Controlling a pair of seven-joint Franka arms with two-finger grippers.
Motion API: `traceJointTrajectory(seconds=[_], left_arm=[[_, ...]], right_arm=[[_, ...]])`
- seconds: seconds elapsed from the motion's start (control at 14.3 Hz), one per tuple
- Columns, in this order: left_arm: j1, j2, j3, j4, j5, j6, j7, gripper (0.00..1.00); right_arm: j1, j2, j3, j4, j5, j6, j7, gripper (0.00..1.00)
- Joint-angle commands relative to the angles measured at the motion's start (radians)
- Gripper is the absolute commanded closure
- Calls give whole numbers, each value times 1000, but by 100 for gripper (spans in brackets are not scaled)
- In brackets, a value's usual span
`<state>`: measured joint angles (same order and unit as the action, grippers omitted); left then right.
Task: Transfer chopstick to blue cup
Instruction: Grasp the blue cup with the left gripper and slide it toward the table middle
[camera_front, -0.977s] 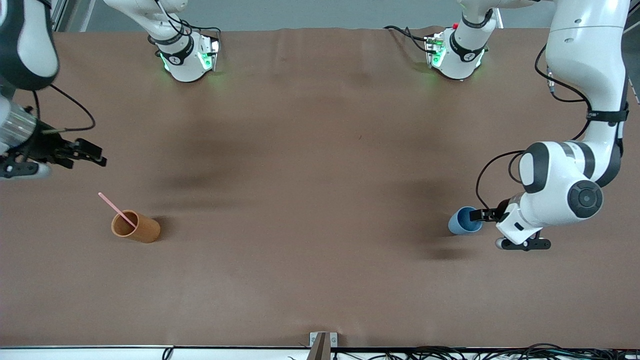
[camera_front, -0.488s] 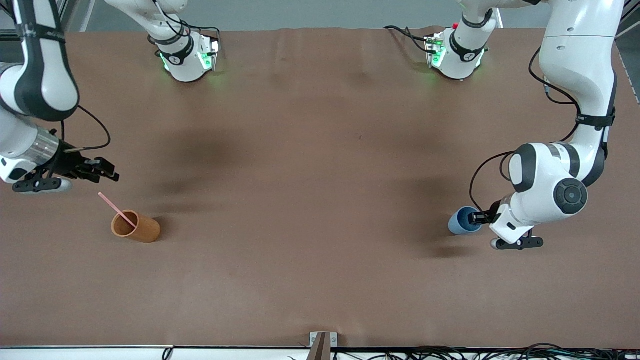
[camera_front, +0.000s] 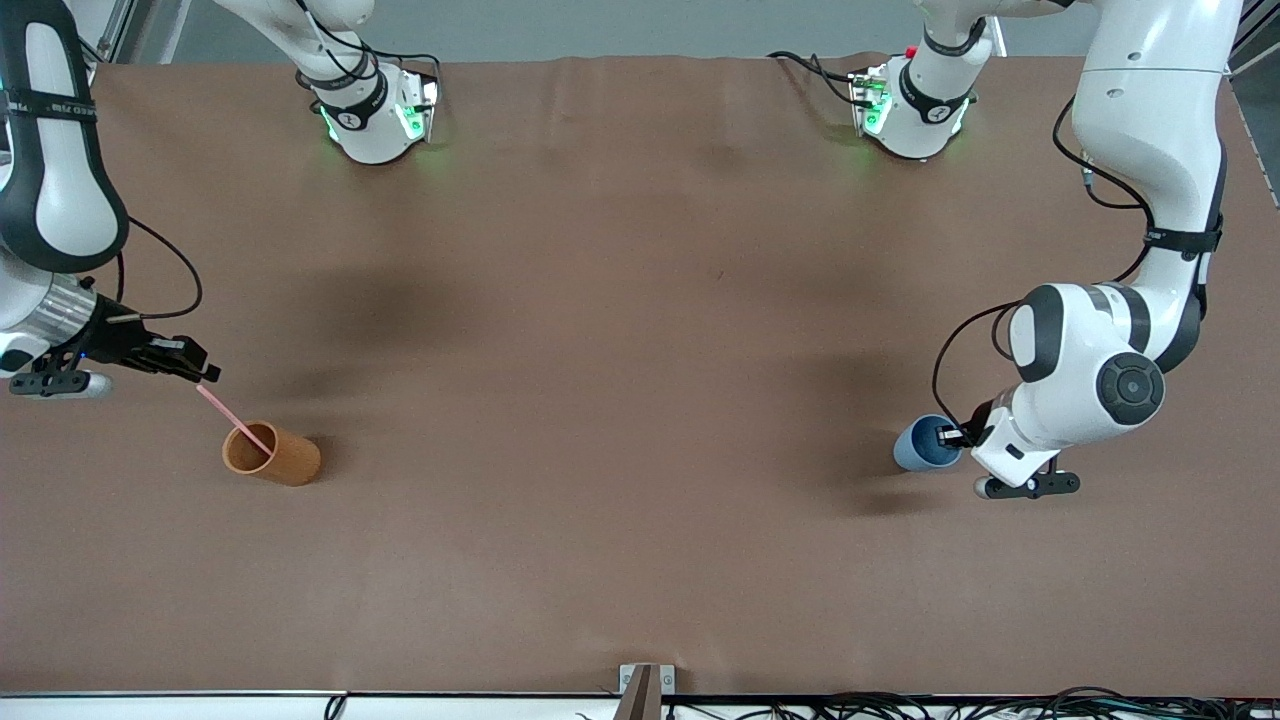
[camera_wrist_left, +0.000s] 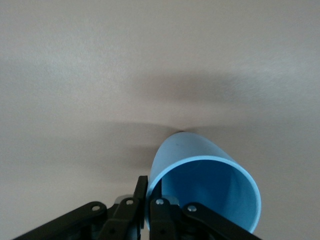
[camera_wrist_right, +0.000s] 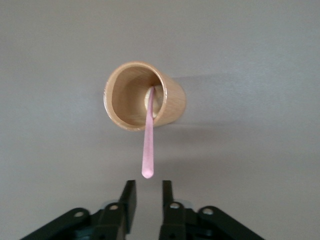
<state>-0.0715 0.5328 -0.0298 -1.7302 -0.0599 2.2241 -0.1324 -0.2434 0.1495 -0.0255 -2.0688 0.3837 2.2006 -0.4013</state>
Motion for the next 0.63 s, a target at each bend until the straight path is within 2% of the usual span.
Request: traceJointTrajectory(seconds=[0.0,0.14,0.35,0.49,0.56], left_arm=[[-17,-72,-34,35,2,-85,-100,100],[-24,-83,-108,55,8,-106,-264,100],[-31,-71,-272,76,104,-106,-588,100],[-57,-28,-363,116,179,-106,-763,100],[-101,14,-378,153,221,-106,-862,100]], right_arm=[[-22,13,13,1,86,10,-18,80],[-22,22,13,19,93,11,-18,80],[-25,50,13,47,96,17,-68,79],[-34,54,13,47,95,40,-74,79],[-34,56,13,47,95,41,-79,79]])
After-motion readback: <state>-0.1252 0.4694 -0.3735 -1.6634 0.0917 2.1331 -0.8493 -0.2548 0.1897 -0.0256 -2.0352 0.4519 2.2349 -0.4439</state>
